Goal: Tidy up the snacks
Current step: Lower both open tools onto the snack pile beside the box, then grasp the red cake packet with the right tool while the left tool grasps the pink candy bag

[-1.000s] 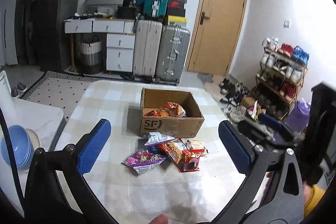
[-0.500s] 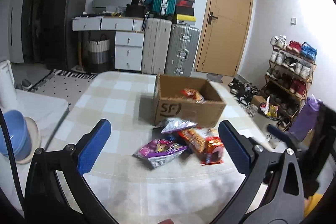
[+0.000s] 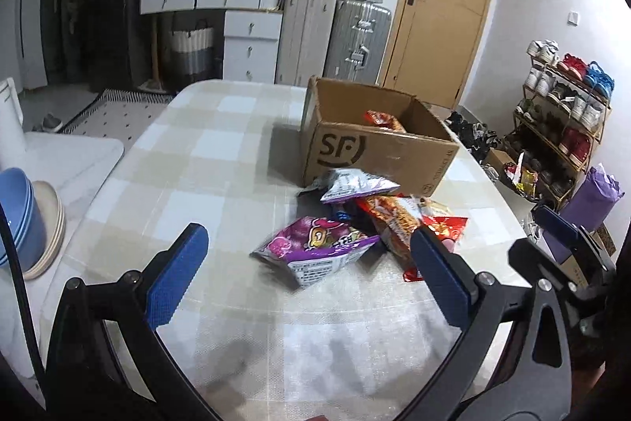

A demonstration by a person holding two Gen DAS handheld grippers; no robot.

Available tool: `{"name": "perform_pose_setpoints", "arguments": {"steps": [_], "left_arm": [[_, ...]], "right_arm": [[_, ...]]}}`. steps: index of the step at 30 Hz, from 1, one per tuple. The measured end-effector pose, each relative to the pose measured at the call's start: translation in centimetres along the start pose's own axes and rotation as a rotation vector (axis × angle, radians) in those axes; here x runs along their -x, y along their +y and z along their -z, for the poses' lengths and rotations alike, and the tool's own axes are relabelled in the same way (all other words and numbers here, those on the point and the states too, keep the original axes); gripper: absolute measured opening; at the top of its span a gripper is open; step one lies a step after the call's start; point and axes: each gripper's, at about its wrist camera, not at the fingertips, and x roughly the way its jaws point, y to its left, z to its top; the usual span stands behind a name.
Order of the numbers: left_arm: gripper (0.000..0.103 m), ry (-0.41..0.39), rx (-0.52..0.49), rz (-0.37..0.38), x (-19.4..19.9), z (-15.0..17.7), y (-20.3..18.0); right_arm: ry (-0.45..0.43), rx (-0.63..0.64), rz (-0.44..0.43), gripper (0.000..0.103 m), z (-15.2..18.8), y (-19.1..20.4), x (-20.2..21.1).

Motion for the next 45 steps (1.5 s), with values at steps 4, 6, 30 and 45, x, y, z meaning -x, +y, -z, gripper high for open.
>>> {"name": "perform_pose_setpoints", "arguments": {"steps": [4,6,30,45], "left_arm": [[0.102,-0.034,-0.027,-0.012,0.7,0.3,-0.6],[0.102,-0.037,-0.016,-0.018,0.9,0.4,-0.5],[0.102,0.123,0.017,-0.066,-7.6,-0.4,1.0],[0.102,0.265,0.023,-0.046,-15.4,-1.2,3.2]], "right_arm": [[0.007,-0.004,-0.007,0.102,0.3,0.1,0.0],[0.004,-0.009,0.018,0.102,0.5,0.1,-0.1],[0.318,-0.109,0.082,0.102,2.3,-4.4,-9.5],[0.490,-0.097,0.008,0.045,3.4,-4.6,-13.9]]}}
